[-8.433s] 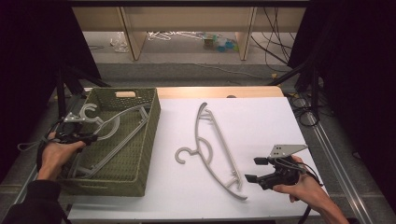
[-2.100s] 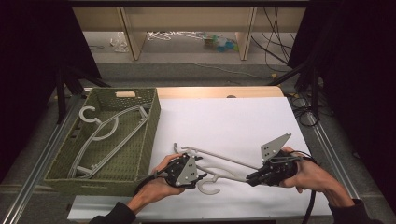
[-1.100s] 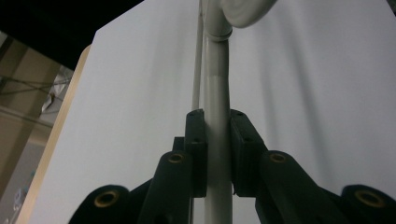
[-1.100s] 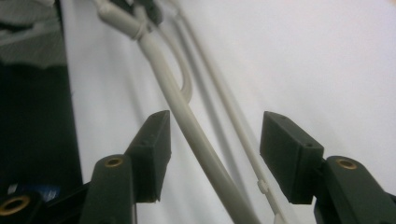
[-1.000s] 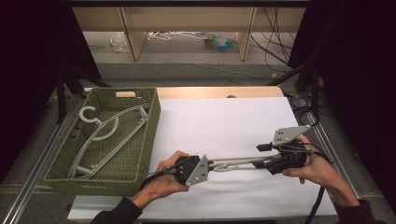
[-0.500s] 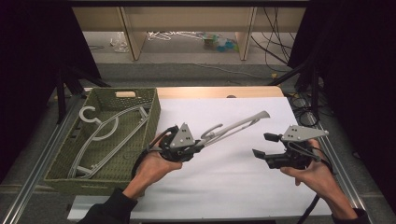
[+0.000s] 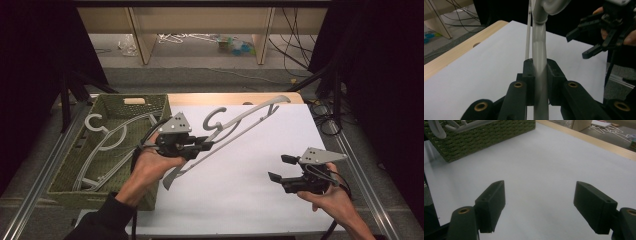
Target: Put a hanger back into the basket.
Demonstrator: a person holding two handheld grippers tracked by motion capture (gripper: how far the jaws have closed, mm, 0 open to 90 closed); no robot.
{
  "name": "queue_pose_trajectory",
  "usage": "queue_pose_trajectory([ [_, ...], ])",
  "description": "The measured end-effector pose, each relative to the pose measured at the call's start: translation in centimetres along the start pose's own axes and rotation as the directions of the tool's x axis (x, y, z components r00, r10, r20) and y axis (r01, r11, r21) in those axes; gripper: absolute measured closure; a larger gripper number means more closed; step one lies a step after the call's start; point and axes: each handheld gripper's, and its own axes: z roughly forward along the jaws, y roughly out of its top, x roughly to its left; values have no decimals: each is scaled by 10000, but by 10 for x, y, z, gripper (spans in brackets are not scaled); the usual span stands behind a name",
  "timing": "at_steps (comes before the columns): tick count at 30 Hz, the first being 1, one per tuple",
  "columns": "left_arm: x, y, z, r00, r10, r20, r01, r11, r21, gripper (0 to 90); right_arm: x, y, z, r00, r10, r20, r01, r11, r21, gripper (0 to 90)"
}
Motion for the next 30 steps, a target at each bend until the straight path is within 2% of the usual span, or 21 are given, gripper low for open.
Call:
queue_pose_trajectory([
  [2,1,5,-7,9999,-124,112,126,9997,-200,793,1,0,0,10000,-34,-60,33,9999,-108,261],
  [5,3,13,-20,9991,-364,238,377,9977,-562,793,3,-1,2,9999,-34,-156,34,10000,23,260],
  [9,7,25,-43,9993,-363,87,369,9949,-939,793,4,-4,3,9998,-51,-213,55,9998,176,260],
  [12,12,30,-61,9990,-454,55,458,9925,-1130,793,4,-5,3,9997,-74,-237,77,9999,101,260],
  [17,22,34,-87,9982,-409,-439,360,9936,-1068,793,3,-6,2,9997,19,-253,-15,9999,166,260],
  [19,27,33,-95,9967,-534,-608,466,9931,-1074,793,4,-6,2,9997,-25,-251,34,9994,351,260],
  [24,45,30,-114,9907,-785,-1114,656,9912,-1149,793,3,-7,4,9995,5,-321,3,9997,256,260],
  [30,69,16,-127,9772,-1288,-1690,1098,9870,-1174,794,3,-8,3,9995,31,-310,-24,9997,246,260],
])
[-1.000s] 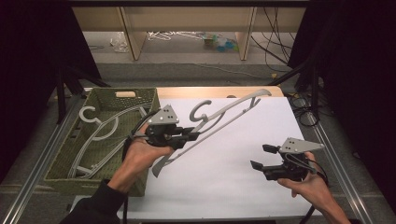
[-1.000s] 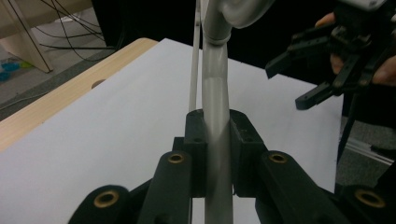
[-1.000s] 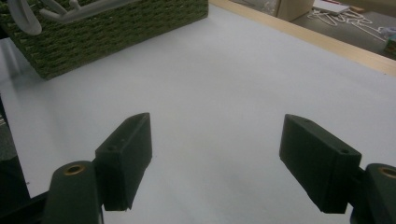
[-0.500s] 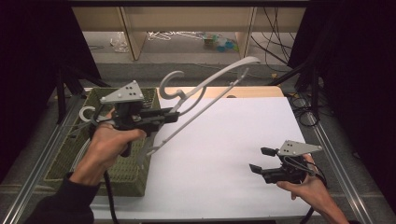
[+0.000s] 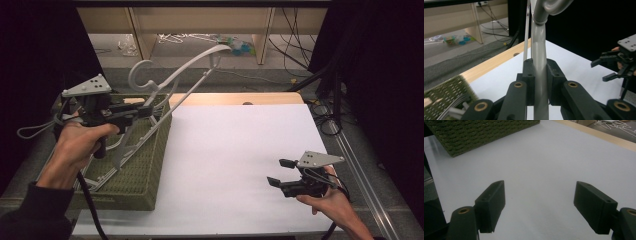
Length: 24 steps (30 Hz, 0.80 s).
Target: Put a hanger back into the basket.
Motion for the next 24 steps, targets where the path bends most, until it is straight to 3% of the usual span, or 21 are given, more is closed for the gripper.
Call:
queue_pose_trajectory([
  [10,36,-21,-12,9948,-566,-843,574,9983,69,794,-1,-2,1,10000,92,5,-92,9999,61,260],
  [24,63,-34,-28,9853,-578,-1606,628,9977,264,793,-1,-3,2,10000,56,-4,-56,9999,141,257],
])
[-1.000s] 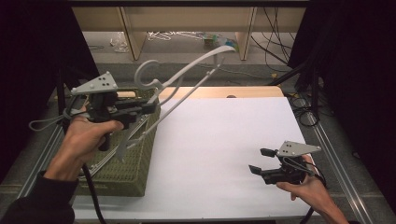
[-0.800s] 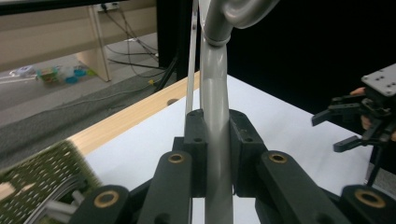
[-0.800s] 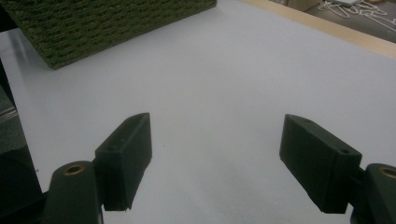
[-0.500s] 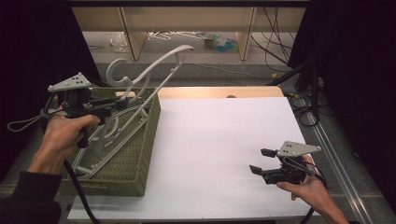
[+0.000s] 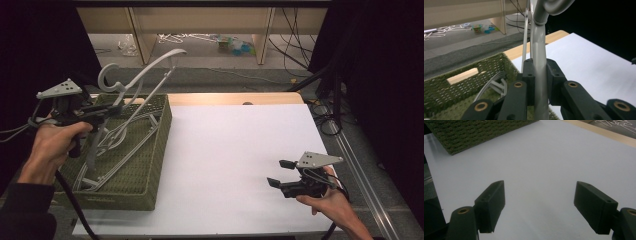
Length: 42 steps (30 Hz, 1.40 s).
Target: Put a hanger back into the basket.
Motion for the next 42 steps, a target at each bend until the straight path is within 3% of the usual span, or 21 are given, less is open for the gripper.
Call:
queue_pose_trajectory([
  [13,31,-33,-7,9975,-78,-701,134,9968,792,794,-1,-1,2,10000,89,-7,-89,9999,92,257],
  [16,34,-38,-8,9962,168,-850,-78,9944,1053,794,-1,-2,2,10000,69,8,-69,9999,111,257],
  [18,36,-42,-8,9951,434,-893,-321,9918,1239,794,-2,-2,3,10000,27,7,-27,10000,71,258],
  [19,37,-45,-8,9961,277,-834,-172,9920,1248,794,-1,-2,2,10000,95,-13,-95,9999,131,258],
  [28,46,-61,-14,9956,447,-825,-293,9834,1793,794,-1,-2,4,9999,69,-74,-67,9997,220,258],
  [30,48,-65,-13,9957,218,-901,-50,9832,1822,794,-2,-3,4,9999,64,-108,-62,9997,240,258],
  [31,50,-66,-14,9952,379,-908,-192,9799,1985,794,-2,-3,4,9999,46,-106,-43,9997,240,258],
  [34,53,-71,-12,9953,79,-967,127,9776,2101,793,-2,-3,4,9999,80,-82,-78,9997,242,258],
  [37,56,-76,-9,9948,93,-1017,152,9713,2376,794,-2,-3,4,9999,70,-81,-68,9997,244,258],
  [42,59,-83,-4,9952,-256,-941,493,9647,2588,794,-3,-3,3,9999,94,-55,-93,9997,240,258],
])
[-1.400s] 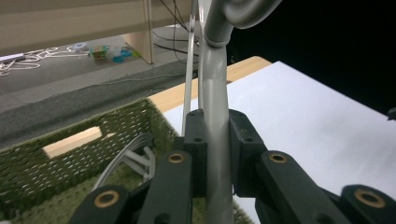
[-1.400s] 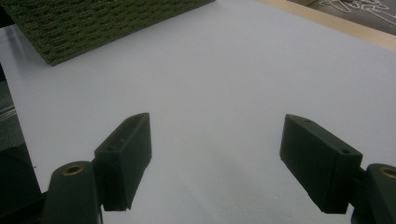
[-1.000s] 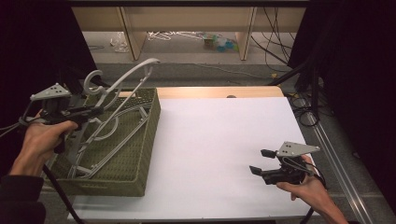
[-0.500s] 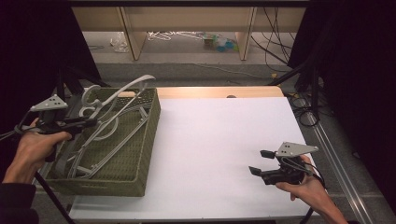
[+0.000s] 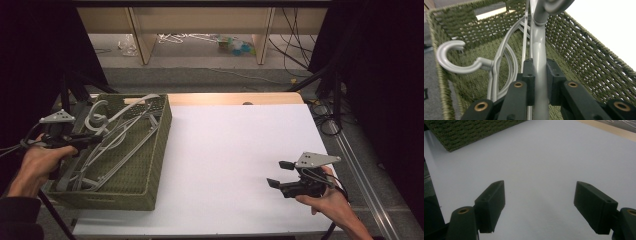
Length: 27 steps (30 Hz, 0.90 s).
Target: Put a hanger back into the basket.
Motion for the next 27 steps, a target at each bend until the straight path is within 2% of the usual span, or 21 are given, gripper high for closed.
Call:
queue_pose_trajectory([
  [3,0,-1,3,9999,5,125,-8,9998,213,793,-1,0,0,10000,58,31,-58,10000,-19,258],
  [5,0,-1,6,9998,-133,151,130,9996,232,794,-1,-1,1,10000,7,-11,-7,10000,32,258],
  [8,-2,-2,11,9984,-299,478,285,9992,293,794,-1,0,1,10000,-6,-34,6,10000,62,258],
  [11,-4,-2,14,9986,-272,451,256,9990,355,794,-1,-1,1,10000,9,29,-9,10000,3,258],
  [14,0,-5,19,9974,-532,493,502,9970,596,794,-2,-1,1,10000,16,54,-16,10000,22,258],
  [17,7,-12,23,9931,-976,650,935,9936,639,793,-1,-1,1,10000,21,-44,-20,9999,113,258],
  [19,11,-18,27,9869,-1414,778,1381,9893,469,791,-1,-1,2,10000,56,-60,-55,9999,129,258],
  [21,15,-23,28,9833,-1640,785,1598,9855,576,790,-1,-1,3,10000,-31,-13,31,9999,146,258],
  [23,19,-26,31,9841,-1620,732,1564,9847,762,793,-1,-1,3,10000,-22,-9,22,9998,174,258],
  [24,19,-27,33,9817,-1723,807,1667,9834,719,793,-2,-1,3,10000,-31,-12,31,9999,152,258],
  [27,21,-28,33,9814,-1712,866,1649,9834,757,793,-2,-2,3,10000,21,-40,-20,9999,159,258],
])
